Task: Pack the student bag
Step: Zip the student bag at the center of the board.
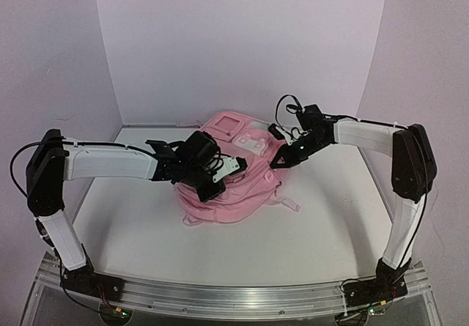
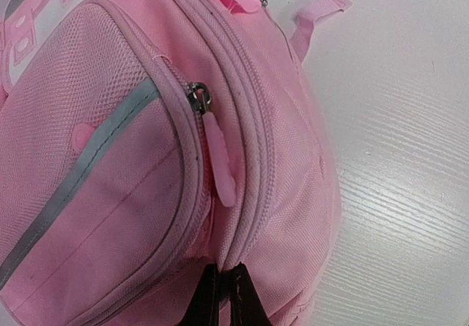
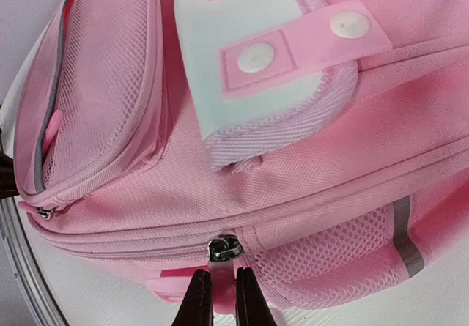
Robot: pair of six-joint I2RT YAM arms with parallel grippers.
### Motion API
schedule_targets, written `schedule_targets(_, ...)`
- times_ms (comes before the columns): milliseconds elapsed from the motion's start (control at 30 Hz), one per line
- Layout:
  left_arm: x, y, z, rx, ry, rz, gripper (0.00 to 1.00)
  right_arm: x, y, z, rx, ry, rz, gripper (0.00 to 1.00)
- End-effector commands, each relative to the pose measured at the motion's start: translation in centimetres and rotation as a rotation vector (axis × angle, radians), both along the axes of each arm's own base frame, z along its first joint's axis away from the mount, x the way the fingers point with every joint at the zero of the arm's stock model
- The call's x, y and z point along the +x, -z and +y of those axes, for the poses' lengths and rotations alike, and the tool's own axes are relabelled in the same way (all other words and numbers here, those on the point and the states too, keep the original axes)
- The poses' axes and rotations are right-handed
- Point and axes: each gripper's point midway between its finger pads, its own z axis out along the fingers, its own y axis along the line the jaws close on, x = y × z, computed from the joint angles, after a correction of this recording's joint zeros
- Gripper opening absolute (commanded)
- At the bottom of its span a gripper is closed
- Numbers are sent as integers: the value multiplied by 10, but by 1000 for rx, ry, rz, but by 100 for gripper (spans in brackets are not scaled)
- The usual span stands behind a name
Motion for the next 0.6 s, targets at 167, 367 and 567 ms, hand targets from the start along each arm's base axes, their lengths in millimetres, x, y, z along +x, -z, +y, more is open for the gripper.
schedule_targets(167,-57,-21,-20,-63,115,202,0,55,-27,-41,-65,105,-159,0)
schedule_targets(367,-47,-73,-65,-211,48,298,51,49,-46,-43,-30,146,-153,52)
schedule_targets(567,47,-129,-25,-481,-350,491,100,41,-79,-50,98,321,-58,98)
